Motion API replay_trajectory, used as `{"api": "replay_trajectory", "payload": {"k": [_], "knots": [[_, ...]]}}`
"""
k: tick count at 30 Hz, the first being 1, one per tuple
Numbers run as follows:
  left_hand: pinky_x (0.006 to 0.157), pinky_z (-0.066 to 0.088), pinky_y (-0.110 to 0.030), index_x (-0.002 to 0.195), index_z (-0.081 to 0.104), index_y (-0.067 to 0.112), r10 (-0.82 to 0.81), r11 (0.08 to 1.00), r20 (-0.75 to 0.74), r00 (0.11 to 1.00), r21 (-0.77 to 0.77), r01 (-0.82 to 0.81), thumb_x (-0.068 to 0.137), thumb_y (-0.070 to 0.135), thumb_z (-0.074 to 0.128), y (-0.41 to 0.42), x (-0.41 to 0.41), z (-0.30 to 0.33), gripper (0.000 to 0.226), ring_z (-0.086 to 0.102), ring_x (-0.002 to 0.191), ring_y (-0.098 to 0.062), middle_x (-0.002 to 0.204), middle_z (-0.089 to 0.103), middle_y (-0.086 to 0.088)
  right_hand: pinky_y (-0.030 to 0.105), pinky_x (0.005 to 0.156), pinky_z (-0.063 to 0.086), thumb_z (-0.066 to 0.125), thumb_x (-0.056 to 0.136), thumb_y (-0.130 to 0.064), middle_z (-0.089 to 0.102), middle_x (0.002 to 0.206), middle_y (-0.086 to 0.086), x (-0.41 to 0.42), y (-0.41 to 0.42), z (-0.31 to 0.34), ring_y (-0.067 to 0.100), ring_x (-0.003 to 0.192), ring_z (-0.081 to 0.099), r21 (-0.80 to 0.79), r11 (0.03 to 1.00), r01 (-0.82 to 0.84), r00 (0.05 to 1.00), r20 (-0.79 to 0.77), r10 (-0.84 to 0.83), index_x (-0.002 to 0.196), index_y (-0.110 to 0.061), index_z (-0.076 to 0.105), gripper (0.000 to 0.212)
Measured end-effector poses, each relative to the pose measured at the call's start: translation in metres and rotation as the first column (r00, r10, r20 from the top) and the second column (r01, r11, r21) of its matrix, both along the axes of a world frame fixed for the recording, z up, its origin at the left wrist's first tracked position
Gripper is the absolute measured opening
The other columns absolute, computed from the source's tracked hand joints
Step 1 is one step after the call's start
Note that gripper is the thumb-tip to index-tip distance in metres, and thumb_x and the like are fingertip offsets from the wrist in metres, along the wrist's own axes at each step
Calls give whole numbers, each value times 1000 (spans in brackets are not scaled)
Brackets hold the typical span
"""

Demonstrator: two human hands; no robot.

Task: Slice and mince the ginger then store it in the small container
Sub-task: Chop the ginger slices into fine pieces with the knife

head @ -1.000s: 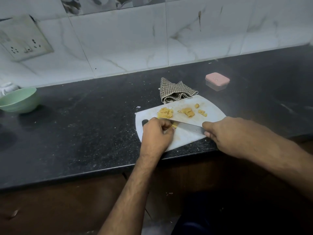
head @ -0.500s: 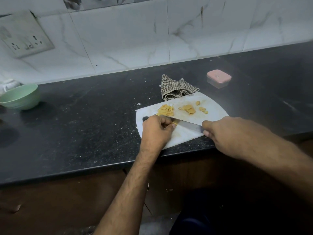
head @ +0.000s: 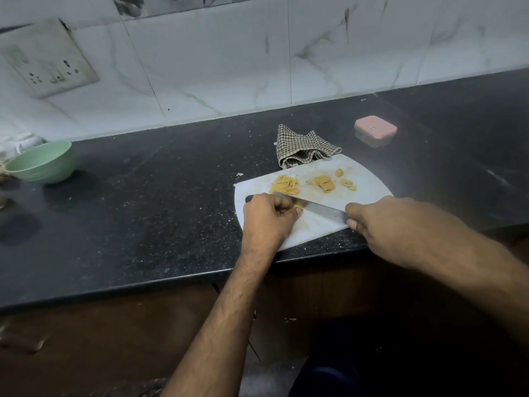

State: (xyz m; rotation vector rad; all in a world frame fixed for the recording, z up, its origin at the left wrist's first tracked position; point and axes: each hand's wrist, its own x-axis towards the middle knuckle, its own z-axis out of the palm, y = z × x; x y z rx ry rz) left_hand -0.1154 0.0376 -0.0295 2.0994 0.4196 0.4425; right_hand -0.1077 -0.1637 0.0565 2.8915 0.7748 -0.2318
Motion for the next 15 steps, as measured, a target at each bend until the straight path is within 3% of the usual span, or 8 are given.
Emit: {"api": "replay_trajectory", "payload": {"k": [7,11,15], "knots": [[58,45,-10,87,79,17,33,997,28,999,65,-35,81,25,87,-3,-4,-2,13,54,59,2,68,66,11,35,68,40,32,107,-34,49,84,-1,4,2,-6,15,70,45,16,1000,23,997,-80,-22,98,-32,35,10],[49,36,-4,89,81,14,6,997,-20,1000,73,-4,86,21,82,0,-3,-1,8,51,49,8,61,59,15,34,64,39,32,107,-35,52,85,-1,3,0,-7,19,75,50,25,1000,9,999,-39,-8,97,-31,36,12],[49,36,-4,86,80,13,-22,997,-26,999,76,24,88,17,79,0,-3,3,4,51,51,11,62,59,18,32,61,37,33,106,-33,51,81,-3,-3,-3,-5,20,74,51,20,1000,-11,1000,24,10,96,-32,36,11]]}}
